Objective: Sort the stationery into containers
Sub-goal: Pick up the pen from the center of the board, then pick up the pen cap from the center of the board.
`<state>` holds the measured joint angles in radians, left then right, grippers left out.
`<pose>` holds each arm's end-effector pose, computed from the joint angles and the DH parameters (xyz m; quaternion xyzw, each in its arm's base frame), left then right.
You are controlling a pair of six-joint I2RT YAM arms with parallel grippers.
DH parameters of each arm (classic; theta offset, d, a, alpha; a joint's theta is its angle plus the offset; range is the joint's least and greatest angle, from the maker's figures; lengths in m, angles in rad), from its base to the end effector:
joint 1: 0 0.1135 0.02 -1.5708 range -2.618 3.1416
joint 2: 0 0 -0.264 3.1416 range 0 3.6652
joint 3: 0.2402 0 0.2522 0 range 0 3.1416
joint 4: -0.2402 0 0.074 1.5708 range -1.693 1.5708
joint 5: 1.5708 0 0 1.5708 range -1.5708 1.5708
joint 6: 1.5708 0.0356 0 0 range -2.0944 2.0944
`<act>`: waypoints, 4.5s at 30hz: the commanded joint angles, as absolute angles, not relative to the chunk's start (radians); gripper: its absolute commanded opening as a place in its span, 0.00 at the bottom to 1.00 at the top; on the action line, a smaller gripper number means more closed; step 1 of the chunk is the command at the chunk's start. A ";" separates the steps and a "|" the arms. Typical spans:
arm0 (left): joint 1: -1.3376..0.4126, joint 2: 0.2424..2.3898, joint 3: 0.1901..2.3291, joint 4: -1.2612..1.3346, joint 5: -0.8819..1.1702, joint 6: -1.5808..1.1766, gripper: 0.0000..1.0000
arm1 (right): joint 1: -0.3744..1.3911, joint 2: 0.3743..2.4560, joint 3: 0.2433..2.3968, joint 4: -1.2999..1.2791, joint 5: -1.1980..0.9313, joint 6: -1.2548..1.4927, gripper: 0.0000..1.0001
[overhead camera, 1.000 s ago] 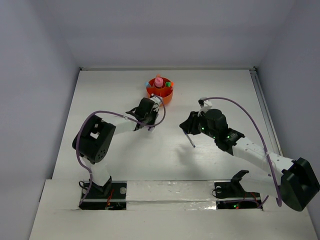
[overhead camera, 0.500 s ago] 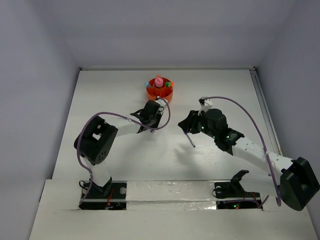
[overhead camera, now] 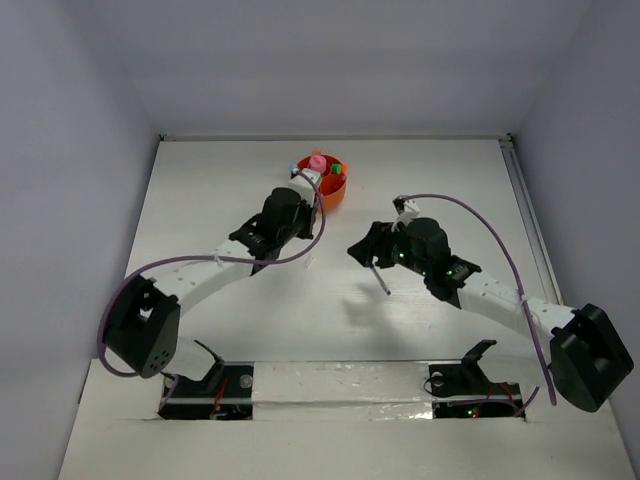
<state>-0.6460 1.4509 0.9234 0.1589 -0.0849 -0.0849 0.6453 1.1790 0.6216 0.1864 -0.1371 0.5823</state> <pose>0.2672 -0.1977 0.2647 0.2051 0.7984 -0.1692 0.5402 0.2053 0.1606 0.2392 -0.0646 0.8218 0.3706 0.4279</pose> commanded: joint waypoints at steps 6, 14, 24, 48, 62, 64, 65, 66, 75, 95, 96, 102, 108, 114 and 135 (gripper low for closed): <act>-0.655 1.183 0.743 0.336 0.145 -0.281 0.00 | 0.646 1.172 0.679 0.354 -0.201 0.630 0.78; -0.655 1.048 0.529 0.573 0.327 -0.423 0.00 | 0.646 1.288 0.773 0.445 -0.342 0.652 0.83; -0.655 0.997 0.471 0.676 0.406 -0.446 0.00 | 0.656 1.431 0.815 0.578 -0.452 0.735 0.48; -0.655 1.083 0.463 0.646 0.471 -0.420 0.33 | 0.676 1.405 0.874 0.519 -0.425 0.712 0.00; -0.655 1.058 0.451 0.675 0.459 -0.437 0.00 | 0.686 1.454 0.933 0.367 -0.439 0.641 0.11; -0.655 1.051 0.443 0.675 0.448 -0.443 0.00 | 0.686 1.453 0.939 0.345 -0.442 0.631 0.28; -0.655 1.045 0.434 0.680 0.430 -0.445 0.00 | 0.686 1.450 0.943 0.333 -0.442 0.614 0.47; -0.655 1.042 0.430 0.683 0.422 -0.446 0.00 | 0.686 1.447 0.953 0.321 -0.442 0.604 0.53; -0.635 1.000 0.396 0.678 0.266 -0.475 0.00 | 0.686 1.292 0.930 0.192 -0.411 0.506 0.94; -0.545 0.549 0.291 0.494 -0.060 -0.456 0.00 | 0.794 1.574 0.977 0.060 -0.166 0.472 0.61; -0.545 0.543 0.290 0.494 -0.057 -0.459 0.00 | 0.804 1.625 0.997 0.051 -0.157 0.471 0.65; -0.554 0.546 0.293 0.499 -0.035 -0.465 0.00 | 0.836 1.781 1.112 0.028 -0.153 0.474 0.71; -0.563 0.546 0.295 0.502 -0.031 -0.466 0.00 | 0.845 1.900 1.187 0.035 -0.167 0.489 0.71; -0.563 0.541 0.293 0.502 -0.037 -0.465 0.00 | 0.845 1.986 1.249 0.037 -0.190 0.508 0.71; -0.572 0.505 0.293 0.479 -0.080 -0.454 0.00 | 0.845 1.976 1.413 0.028 -0.169 0.439 0.44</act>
